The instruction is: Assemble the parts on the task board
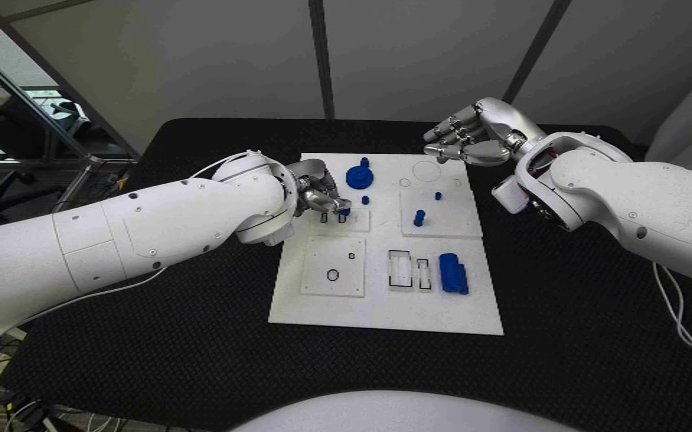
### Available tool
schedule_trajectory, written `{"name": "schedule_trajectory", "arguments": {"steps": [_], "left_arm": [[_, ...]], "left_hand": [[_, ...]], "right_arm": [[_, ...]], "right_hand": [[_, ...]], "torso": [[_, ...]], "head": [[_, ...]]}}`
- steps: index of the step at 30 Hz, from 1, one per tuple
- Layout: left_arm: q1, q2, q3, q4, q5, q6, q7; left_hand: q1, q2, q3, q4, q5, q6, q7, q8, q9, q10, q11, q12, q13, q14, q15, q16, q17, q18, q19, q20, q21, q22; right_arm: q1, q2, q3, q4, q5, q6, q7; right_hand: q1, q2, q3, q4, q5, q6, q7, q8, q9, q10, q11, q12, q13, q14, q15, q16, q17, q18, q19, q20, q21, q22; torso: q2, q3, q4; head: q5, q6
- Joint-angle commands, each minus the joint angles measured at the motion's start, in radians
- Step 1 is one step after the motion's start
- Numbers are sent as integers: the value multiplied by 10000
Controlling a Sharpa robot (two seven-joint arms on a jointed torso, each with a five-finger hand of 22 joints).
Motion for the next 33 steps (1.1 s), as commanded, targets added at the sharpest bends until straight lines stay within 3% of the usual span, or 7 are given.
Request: {"name": "schedule_trajectory", "arguments": {"steps": [1,33], "left_arm": [[-4,15,6,5,-539,97,-87],[-25,184,4,-173,-1373,1130,-220]], "left_hand": [[-31,-91,1707,-1629,43,53,12,40,20,-3,-13,-75,-40,933,-47,-2,2269,8,36,-11,38,-6],[-143,-228,1890,-1795,140,71,2,78,97,49,-25,-92,-68,953,-55,50,2340,-6,68,-18,69,62]], "right_arm": [[18,-3,8,34,-35,28,69],[17,49,8,21,-37,67,116]], "right_hand": [[-91,11,-60,0,63,-47,34,-44,-5,-56,0,-21,-12,4,36,-39,-8,127,39,41,-34,-17],[-195,25,-151,40,251,-54,32,-37,-2,-61,1,-3,-15,32,42,-86,-30,132,87,51,-113,-81]], "torso": [[3,-2,5],[3,7,-3]], "head": [[1,-9],[-8,-21]]}}
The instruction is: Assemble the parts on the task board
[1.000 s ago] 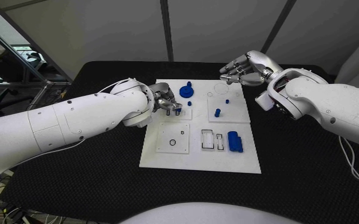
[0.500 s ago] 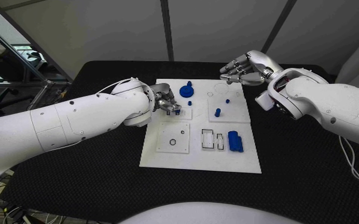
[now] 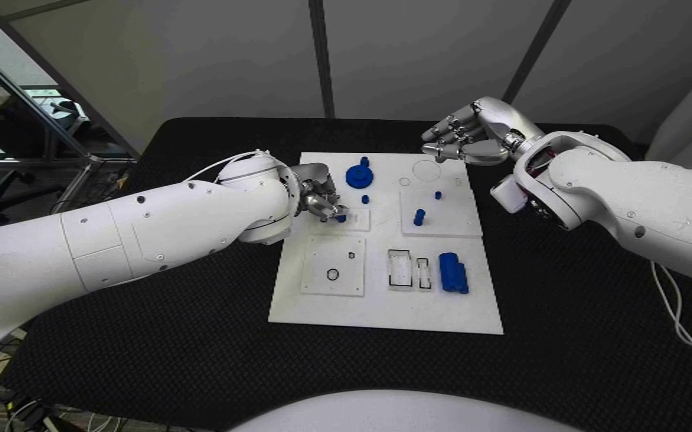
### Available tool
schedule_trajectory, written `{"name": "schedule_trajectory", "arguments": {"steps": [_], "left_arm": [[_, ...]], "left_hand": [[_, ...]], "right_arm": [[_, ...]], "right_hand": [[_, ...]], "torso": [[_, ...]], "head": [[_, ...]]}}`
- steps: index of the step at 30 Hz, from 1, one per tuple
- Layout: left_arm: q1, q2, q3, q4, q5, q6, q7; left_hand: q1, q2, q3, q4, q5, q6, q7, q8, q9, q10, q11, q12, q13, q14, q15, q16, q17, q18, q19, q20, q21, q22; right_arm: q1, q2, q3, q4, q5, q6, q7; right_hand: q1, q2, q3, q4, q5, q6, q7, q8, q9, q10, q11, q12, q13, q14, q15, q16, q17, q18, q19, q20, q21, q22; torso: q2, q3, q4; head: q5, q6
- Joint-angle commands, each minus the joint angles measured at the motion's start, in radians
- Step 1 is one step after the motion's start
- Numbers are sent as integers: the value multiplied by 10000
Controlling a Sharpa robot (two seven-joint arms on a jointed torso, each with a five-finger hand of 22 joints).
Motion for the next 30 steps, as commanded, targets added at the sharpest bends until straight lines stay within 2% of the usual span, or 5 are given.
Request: {"name": "schedule_trajectory", "arguments": {"steps": [1,7,21,26,30], "left_arm": [[9,9,3,18,-183,303,-75],[2,-27,2,61,-186,378,-84],[-1,60,-2,-25,-185,548,-93],[0,98,-92,-72,-184,666,-93],[1,135,-121,-115,-183,763,-95]], "left_hand": [[4,-84,1700,-1661,66,53,-18,41,10,36,-44,-53,-13,953,-55,50,2340,-6,70,-19,30,25],[-6,-89,1712,-1669,71,58,-19,44,15,28,-45,-82,-49,953,-55,49,2339,-6,70,-19,29,25],[-74,-118,1717,-1670,76,63,-21,46,28,-11,-41,-187,-175,944,-52,25,2305,1,53,-18,5,-6],[-268,-199,1576,-1656,46,110,-68,34,38,19,-65,-224,-227,944,-58,27,2307,-1,58,-21,5,12],[-545,-126,1273,-1512,15,224,-124,13,34,65,-96,-211,-228,945,-87,29,2309,-4,65,-35,4,34]], "right_arm": [[17,10,7,17,-34,46,106],[16,21,7,15,-163,44,165],[15,30,7,16,-203,2,171],[15,28,7,24,-204,-3,160],[15,21,7,27,-204,2,151]], "right_hand": [[-74,0,-73,10,90,-54,32,-36,-2,-62,1,-2,-9,35,43,-40,-13,132,54,13,-69,-16],[-111,14,-120,20,260,-59,31,-34,0,-70,1,5,-10,49,43,-65,-27,132,87,16,-118,-56],[-170,65,-157,55,409,-48,27,-25,4,-61,-1,19,-7,73,41,-80,-37,133,125,16,-164,-95],[-201,82,-171,75,439,-43,26,-22,5,-57,-2,24,-6,81,39,-82,-39,133,138,16,-175,-105],[-215,95,-177,84,461,-40,24,-21,6,-55,-4,26,-5,85,39,-84,-41,133,146,17,-183,-112]], "torso": [[-4,0,-1],[-11,-15,4],[-1,0,-4],[-3,6,-7],[-7,1,-4]], "head": [[-9,-7],[3,-41],[8,-55],[-3,-61],[-16,-70]]}}
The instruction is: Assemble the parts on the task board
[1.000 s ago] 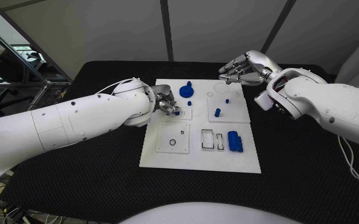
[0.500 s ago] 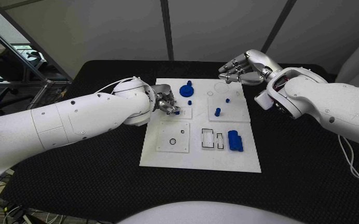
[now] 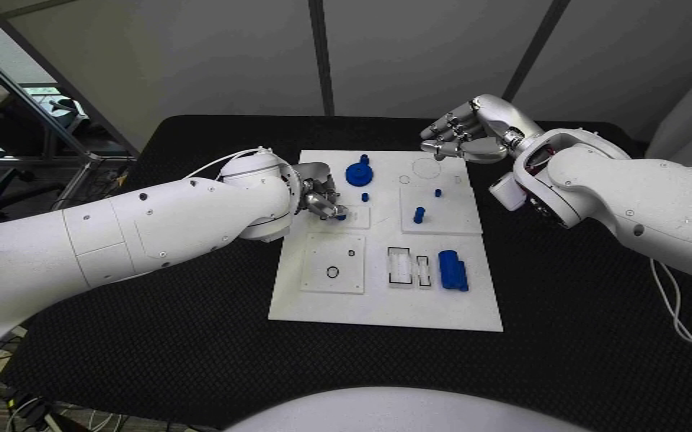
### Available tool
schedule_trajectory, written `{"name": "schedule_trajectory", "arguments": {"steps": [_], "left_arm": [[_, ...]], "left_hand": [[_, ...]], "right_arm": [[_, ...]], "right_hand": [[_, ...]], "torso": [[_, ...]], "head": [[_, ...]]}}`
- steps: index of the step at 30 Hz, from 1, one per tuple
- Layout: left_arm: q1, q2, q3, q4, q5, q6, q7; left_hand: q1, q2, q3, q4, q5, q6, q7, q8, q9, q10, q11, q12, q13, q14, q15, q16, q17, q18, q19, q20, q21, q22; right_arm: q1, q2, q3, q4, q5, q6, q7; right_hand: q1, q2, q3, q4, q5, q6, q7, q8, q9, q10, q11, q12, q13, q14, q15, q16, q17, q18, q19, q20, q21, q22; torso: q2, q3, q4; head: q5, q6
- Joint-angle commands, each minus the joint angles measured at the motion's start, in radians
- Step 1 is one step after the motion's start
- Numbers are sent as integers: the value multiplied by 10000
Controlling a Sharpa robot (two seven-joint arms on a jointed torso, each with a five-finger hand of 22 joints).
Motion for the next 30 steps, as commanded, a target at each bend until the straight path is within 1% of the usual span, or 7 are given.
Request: {"name": "schedule_trajectory", "arguments": {"steps": [1,5,12,18,20,25,30], "left_arm": [[-45,49,-60,-16,-25,449,-70],[-44,95,-70,-72,-24,530,-71],[-40,201,-72,-173,-25,619,-73],[-37,265,-71,-262,-25,627,-72],[-36,285,-71,-291,-25,631,-70],[-34,332,-71,-352,-25,630,-68],[-33,364,-70,-403,-25,632,-66]], "left_hand": [[-151,43,832,-1017,-28,96,-35,18,-22,9,-56,-24,-5,945,-97,31,2312,-4,67,-43,2,41],[-296,110,546,-928,-32,173,-55,-20,-35,32,-75,12,30,948,-114,39,2322,-11,85,-64,13,77],[-493,245,-94,-767,-46,314,-79,-95,-58,71,-99,92,105,957,-141,61,2352,-19,112,-94,22,128],[-625,363,-537,-602,-43,382,-84,-150,-70,81,-102,132,143,961,-143,73,2368,-25,127,-99,24,157],[-758,385,-748,-476,-51,428,-78,-161,-71,104,-97,174,187,967,-139,87,2388,-30,142,-100,36,184],[-1390,431,-1602,105,-73,560,-60,-185,-72,159,-79,277,280,980,-122,120,2434,-40,170,-88,55,235],[-1528,568,-2276,428,-48,607,-76,-240,-75,174,-87,334,336,986,-134,136,2456,-44,190,-95,64,275]], "right_arm": [[17,-2,7,23,-34,3,81],[17,-6,7,26,-34,30,60],[17,8,7,20,-34,59,43],[17,25,7,15,-34,69,37],[17,26,7,13,-34,69,36],[17,29,7,11,-34,67,34],[17,30,7,11,-34,66,33]], "right_hand": [[-123,2,-56,17,64,-41,24,-21,6,-55,-4,26,-8,48,2,-47,-10,133,75,18,-41,-12],[-127,9,-58,20,82,-41,22,-21,6,-56,-4,27,-8,50,2,-48,-11,133,79,18,-45,-15],[-127,9,-58,20,82,-41,22,-21,6,-56,-4,27,-8,50,2,-48,-11,133,79,18,-45,-15],[-127,9,-58,20,82,-41,22,-21,6,-56,-4,27,-8,50,2,-48,-11,133,79,18,-45,-15],[-127,9,-58,20,82,-41,22,-21,6,-56,-4,27,-8,50,2,-48,-11,133,79,18,-45,-15],[-141,18,-66,28,117,-43,22,-22,6,-58,-5,27,-8,52,2,-52,-14,133,88,18,-55,-24],[-141,18,-66,28,117,-43,22,-22,6,-58,-5,27,-8,52,2,-52,-14,133,88,18,-55,-24]], "torso": [[-6,-3,3],[6,0,-9],[0,-4,2],[1,5,2],[1,5,0],[0,6,-5],[2,9,-4]], "head": [[-14,-6],[-22,5],[-42,-1],[-54,-15],[-56,-21],[-57,-28],[-75,-41]]}}
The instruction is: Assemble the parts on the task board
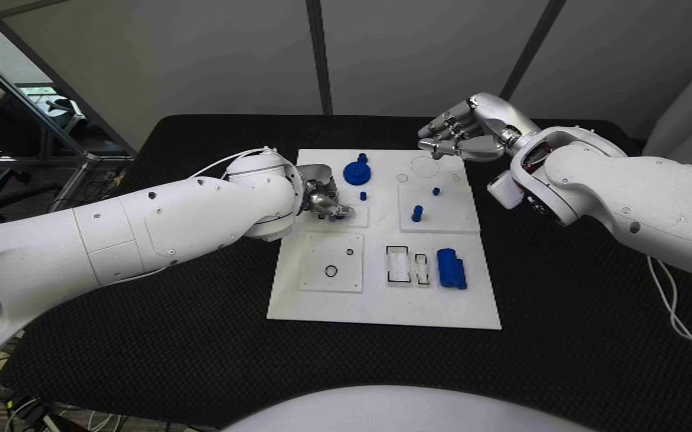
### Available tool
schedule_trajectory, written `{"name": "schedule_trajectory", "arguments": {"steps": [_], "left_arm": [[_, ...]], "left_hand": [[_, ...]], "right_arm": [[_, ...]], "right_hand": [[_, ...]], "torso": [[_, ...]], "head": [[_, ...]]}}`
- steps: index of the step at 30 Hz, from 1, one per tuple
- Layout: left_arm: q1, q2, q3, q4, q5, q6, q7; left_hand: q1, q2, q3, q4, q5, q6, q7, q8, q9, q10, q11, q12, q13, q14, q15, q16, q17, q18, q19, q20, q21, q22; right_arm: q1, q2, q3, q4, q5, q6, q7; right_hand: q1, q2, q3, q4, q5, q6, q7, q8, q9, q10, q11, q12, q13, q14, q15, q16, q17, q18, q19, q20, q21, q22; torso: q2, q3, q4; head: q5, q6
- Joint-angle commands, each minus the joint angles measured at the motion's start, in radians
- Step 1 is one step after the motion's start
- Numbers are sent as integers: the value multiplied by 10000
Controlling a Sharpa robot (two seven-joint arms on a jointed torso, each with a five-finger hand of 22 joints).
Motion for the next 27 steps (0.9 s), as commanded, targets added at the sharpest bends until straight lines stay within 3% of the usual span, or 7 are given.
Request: {"name": "schedule_trajectory", "arguments": {"steps": [1,14,21,24,27], "left_arm": [[-23,36,-22,-24,4,313,-65],[-21,57,-22,-138,4,300,-65],[-22,15,-9,-56,4,106,-47],[-23,-45,47,40,4,54,-44],[-23,-116,182,139,4,58,-44]], "left_hand": [[-41,50,-246,105,7,65,-14,-71,-12,64,-7,67,22,991,-59,59,2460,-45,86,10,66,283],[67,176,-813,313,21,104,-21,-123,-7,64,-13,89,43,992,-67,64,2466,-47,95,3,60,308],[5,169,-1442,651,26,116,-16,-177,-2,43,-9,72,20,985,-65,48,2442,-41,85,3,26,295],[-78,117,-1819,800,21,117,-18,-199,5,31,-9,62,8,981,-68,40,2430,-37,80,2,9,289],[-144,122,-2102,828,16,104,-15,-220,11,8,-7,34,-27,974,-69,23,2404,-31,72,-1,-12,276]], "right_arm": [[18,7,7,19,-16,47,48],[18,15,7,10,-16,48,45],[18,16,7,2,-16,47,50],[18,15,7,-7,-16,47,53],[18,11,7,-15,-16,47,54]], "right_hand": [[-90,-34,-39,0,70,-43,22,-22,6,-58,-5,27,-10,53,3,-53,-16,134,55,-17,-55,-9],[-111,-36,-55,10,83,-49,26,-25,5,-64,-1,26,-11,50,6,-58,-19,134,60,-17,-65,-17],[-124,-39,-66,15,87,-55,29,-28,3,-70,2,24,-11,47,9,-62,-22,133,62,-16,-72,-22],[-124,-39,-66,15,87,-55,29,-28,3,-70,2,24,-11,47,9,-62,-22,133,62,-16,-72,-22],[-124,-39,-66,15,87,-55,29,-28,3,-70,2,24,-11,47,9,-62,-22,133,62,-16,-72,-22]], "torso": [[4,4,3],[-5,-5,11],[-3,-18,16],[-3,-16,17],[-4,-11,16]], "head": [[-14,-10],[-26,-18],[-41,-2],[-45,-2],[-49,0]]}}
